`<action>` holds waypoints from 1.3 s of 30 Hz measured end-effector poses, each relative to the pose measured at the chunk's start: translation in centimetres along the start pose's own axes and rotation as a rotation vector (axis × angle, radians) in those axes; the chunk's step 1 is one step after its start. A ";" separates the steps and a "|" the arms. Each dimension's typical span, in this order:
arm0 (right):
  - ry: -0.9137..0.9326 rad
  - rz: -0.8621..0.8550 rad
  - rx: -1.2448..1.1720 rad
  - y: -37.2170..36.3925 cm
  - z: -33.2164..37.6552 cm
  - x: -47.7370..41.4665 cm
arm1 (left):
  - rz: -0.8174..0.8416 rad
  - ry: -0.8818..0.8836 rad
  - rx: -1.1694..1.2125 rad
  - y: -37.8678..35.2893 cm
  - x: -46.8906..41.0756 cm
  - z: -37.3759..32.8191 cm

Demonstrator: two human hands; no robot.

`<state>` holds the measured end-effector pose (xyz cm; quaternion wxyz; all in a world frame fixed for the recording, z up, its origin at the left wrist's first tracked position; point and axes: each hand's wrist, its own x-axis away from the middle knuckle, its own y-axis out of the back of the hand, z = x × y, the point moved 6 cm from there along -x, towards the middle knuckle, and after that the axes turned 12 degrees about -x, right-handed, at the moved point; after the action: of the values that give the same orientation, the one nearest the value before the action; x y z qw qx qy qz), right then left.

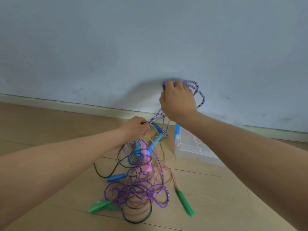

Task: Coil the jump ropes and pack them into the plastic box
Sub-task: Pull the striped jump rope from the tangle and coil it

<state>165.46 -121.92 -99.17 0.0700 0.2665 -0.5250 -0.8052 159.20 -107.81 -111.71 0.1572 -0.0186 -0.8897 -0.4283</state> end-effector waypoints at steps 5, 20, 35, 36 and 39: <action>-0.012 0.504 0.331 -1.7 -0.5 2.4 | -0.014 -0.029 0.446 1.3 0.0 -1.9; 0.253 0.746 0.221 -1.7 0.9 3.4 | 0.184 -0.089 -0.063 0.6 1.7 -1.5; -0.364 -0.201 -1.119 2.2 1.2 1.1 | -0.101 0.171 0.526 1.8 0.6 -0.5; -0.441 -0.202 -1.245 1.8 1.1 1.2 | -0.094 0.155 0.549 1.9 0.9 -0.8; -0.530 -0.173 -1.371 1.8 1.0 1.5 | -0.022 0.146 0.549 1.4 1.5 -1.0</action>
<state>163.43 -122.52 -97.76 0.0279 -0.0002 0.1194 -0.9925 158.31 -107.90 -109.64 0.2154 0.0652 -0.9588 -0.1733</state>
